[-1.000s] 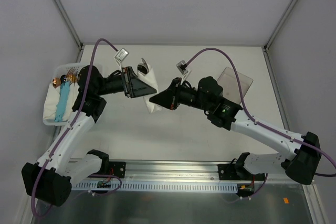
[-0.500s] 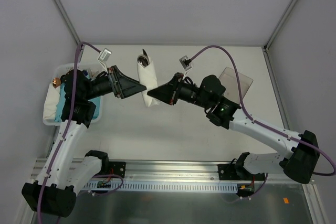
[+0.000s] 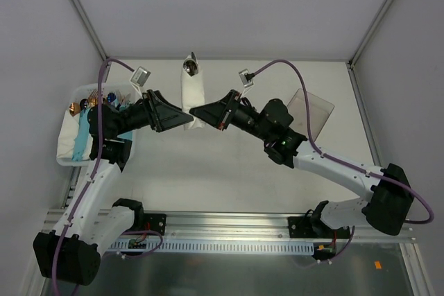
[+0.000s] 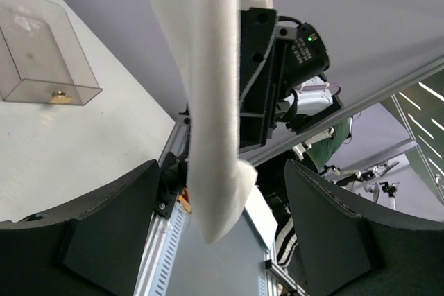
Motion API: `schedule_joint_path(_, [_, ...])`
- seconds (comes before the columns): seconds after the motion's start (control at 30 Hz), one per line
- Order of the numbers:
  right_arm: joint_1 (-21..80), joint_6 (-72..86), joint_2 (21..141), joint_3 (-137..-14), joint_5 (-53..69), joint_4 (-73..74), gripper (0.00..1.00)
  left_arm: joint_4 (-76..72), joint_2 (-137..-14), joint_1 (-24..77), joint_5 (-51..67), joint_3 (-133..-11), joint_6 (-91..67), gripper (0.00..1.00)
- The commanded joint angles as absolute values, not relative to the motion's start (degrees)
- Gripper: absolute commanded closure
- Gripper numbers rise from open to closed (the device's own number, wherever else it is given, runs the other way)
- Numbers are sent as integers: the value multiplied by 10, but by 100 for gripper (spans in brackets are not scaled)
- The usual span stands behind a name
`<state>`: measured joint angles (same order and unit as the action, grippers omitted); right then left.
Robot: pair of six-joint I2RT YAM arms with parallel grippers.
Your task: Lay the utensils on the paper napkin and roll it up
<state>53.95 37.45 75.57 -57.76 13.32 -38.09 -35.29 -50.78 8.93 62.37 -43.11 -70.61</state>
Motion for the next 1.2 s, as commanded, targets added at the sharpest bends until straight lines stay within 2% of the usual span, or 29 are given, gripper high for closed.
schedule_joint_path(0.0, [546, 391, 758, -577, 101, -465, 100, -450, -511, 95, 615, -434, -754, 26])
schedule_joint_path(0.17, [549, 395, 773, -587, 99, -481, 100, -438, -512, 105, 610, -436, -749, 28])
schedule_joint_path(0.47, [555, 400, 783, -594, 95, -493, 100, -300, -492, 116, 576, -441, -662, 29])
schedule_joint_path(0.6, [556, 396, 785, -597, 94, -492, 100, -294, -491, 118, 576, -443, -658, 30])
schedule_joint_path(0.77, [562, 393, 793, -598, 92, -493, 100, -300, -491, 124, 576, -452, -666, 42])
schedule_joint_path(1.03, [565, 388, 790, -590, 78, -492, 100, -323, -488, 134, 579, -448, -672, 75])
schedule_joint_path(1.1, [565, 385, 788, -590, 75, -489, 100, -330, -487, 134, 583, -446, -672, 78])
schedule_joint_path(1.17, [564, 383, 785, -589, 70, -486, 100, -339, -485, 135, 586, -445, -675, 75])
